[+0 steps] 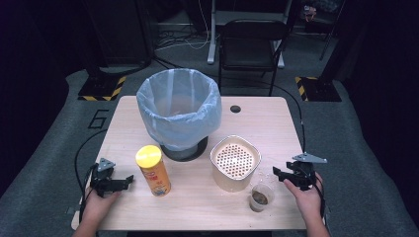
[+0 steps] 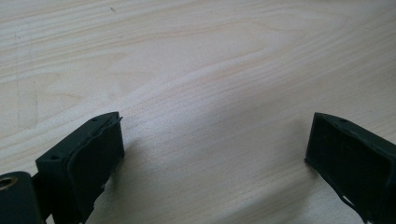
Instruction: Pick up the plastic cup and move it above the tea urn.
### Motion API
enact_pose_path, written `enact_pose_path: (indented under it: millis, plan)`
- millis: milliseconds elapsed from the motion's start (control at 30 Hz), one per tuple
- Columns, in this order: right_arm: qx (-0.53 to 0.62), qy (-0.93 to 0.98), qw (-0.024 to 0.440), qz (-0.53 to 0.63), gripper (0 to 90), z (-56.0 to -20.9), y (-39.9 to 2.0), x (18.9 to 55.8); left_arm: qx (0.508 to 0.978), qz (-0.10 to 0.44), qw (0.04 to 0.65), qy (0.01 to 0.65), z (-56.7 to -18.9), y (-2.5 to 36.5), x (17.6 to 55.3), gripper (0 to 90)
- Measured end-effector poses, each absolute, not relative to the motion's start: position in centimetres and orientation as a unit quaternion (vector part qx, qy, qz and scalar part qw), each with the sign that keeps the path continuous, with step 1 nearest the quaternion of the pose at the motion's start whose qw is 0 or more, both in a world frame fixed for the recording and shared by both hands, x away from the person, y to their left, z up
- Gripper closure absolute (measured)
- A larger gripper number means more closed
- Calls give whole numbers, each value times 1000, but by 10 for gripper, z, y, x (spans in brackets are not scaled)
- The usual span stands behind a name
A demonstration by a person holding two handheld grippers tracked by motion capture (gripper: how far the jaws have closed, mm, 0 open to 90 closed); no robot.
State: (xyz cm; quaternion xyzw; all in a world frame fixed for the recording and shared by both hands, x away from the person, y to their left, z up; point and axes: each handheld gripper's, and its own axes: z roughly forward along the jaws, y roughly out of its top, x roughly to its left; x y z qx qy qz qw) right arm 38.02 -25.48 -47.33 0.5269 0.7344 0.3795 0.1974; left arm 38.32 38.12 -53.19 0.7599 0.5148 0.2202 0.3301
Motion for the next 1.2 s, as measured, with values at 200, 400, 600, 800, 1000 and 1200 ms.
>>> enact_pose_path:
  millis: [200, 400, 600, 800, 1000, 1200]
  plan:
    - [505, 747, 193, 387, 325, -458, -249, 363, 757, 219, 332, 517, -532, 381, 383, 39]
    - [478, 756, 189, 406, 288, -441, -237, 340, 758, 222, 330, 517, -532, 381, 383, 39]
    - [457, 766, 176, 416, 198, -431, -220, 321, 757, 219, 332, 518, -532, 380, 383, 39]
    - [436, 778, 172, 418, 144, -431, -199, 307, 757, 220, 331, 519, -532, 380, 383, 39]
    - [439, 784, 165, 406, 138, -446, -183, 302, 757, 220, 331, 519, -532, 380, 383, 39]
    - [437, 793, 171, 388, 146, -461, -174, 298, 758, 221, 330, 517, -532, 381, 383, 39]
